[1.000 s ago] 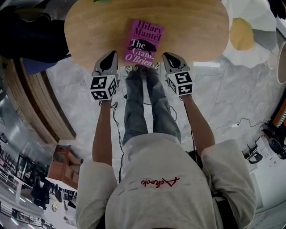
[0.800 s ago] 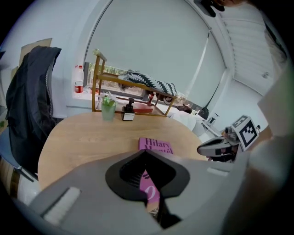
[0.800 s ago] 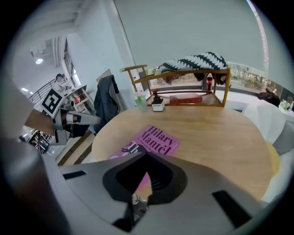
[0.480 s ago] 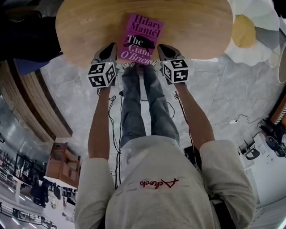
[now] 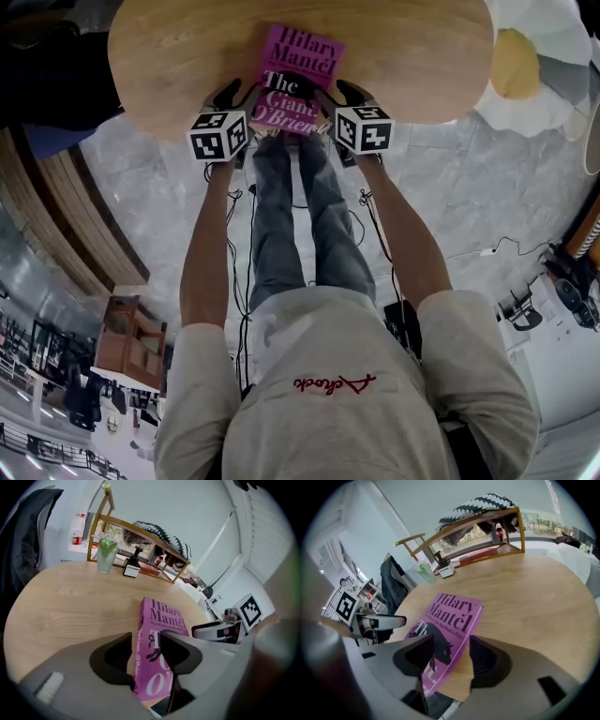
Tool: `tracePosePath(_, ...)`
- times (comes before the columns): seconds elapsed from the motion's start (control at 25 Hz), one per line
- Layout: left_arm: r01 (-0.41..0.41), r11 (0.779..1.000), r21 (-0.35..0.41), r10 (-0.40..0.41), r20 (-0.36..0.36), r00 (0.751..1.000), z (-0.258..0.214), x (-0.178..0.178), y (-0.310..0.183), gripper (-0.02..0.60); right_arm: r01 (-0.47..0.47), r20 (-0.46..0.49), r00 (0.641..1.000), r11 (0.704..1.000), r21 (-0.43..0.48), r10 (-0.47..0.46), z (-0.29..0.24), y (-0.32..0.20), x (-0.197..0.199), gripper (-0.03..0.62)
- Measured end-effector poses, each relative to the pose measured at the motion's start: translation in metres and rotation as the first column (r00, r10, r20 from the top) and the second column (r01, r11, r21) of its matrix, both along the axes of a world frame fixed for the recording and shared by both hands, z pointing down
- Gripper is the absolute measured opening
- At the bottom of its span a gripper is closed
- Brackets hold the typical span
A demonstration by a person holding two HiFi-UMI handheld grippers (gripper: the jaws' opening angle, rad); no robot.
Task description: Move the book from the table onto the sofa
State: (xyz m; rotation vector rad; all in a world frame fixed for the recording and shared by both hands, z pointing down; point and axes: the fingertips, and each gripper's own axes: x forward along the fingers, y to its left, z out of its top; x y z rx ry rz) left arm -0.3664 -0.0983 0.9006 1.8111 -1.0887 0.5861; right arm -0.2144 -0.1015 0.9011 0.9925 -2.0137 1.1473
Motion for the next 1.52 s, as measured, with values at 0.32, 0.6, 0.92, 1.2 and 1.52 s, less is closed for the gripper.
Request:
tracePosePath(0.32,-0.058,0.996,-0.069,0.055,-0.048,0.997,0.024,0.022,0.011,0.267,-0.032,0.024,0.999,0.998,-0.059,0.033,0.019,0.007,-0.009,0.245)
tracePosePath(0.6,-0.074,0.992,-0.098,0.069,-0.058,0.996,0.036,0.033,0.023,0.278,-0.044,0.035,0.998,0.995,-0.095,0.047,0.033,0.016,-0.018,0.245)
tracePosePath(0.92,-0.039,0.995,-0.091,0.035,-0.035,0.999,0.038,0.029,0.02,0.276,-0.064,0.024,0.997,0.993,-0.099,0.067,0.031,0.015,-0.021,0.244)
tracePosePath(1.2,-0.007,0.998,-0.057,0.005,-0.032,0.999,0.028,0.033,0.022,0.272,-0.059,0.004,0.998,0.997,-0.042,0.059,0.016,0.01,-0.018,0.235)
tracePosePath(1.52,0.003,0.998,0.06,-0.003,-0.008,1.0,-0.027,0.024,0.007,0.272,-0.046,0.026,0.999,0.996,0.074,0.045,-0.039,-0.006,-0.026,0.235)
